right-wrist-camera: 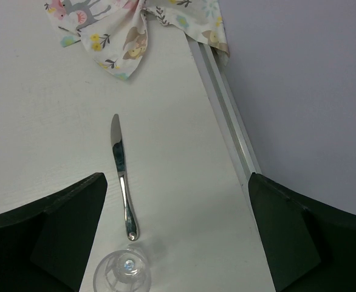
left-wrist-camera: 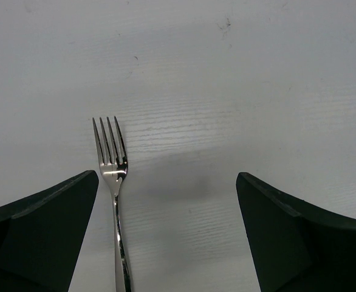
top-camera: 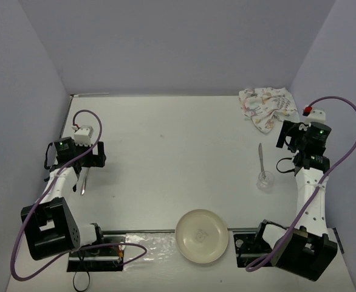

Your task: Set the dinner table for one person

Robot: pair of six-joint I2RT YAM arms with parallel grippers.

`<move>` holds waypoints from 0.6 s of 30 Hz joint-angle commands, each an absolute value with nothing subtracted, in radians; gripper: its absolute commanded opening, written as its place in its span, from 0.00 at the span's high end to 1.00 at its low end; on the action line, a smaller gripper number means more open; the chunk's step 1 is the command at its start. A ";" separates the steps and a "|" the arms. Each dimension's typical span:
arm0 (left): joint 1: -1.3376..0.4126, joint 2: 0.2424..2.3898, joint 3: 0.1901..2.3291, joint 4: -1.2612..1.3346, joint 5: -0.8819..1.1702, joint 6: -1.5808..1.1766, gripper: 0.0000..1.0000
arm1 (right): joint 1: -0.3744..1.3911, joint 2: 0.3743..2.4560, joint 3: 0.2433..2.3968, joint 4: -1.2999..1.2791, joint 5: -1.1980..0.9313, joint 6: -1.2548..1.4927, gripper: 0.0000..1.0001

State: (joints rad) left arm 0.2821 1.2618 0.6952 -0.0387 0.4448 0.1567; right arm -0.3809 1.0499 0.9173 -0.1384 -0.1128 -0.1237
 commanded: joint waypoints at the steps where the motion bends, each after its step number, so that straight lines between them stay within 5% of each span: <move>1: 0.288 1.268 0.723 0.025 0.481 0.177 0.03 | -0.394 1.008 0.913 -0.065 -0.148 -0.148 0.00; 18: 0.288 1.277 0.715 0.017 0.497 0.196 0.03 | -0.395 1.015 0.892 -0.092 -0.242 -0.250 0.00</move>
State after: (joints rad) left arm 0.2821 1.2825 0.6952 -0.0390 0.4597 0.1731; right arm -0.3943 1.0233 0.8834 -0.1346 -0.1982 -0.1992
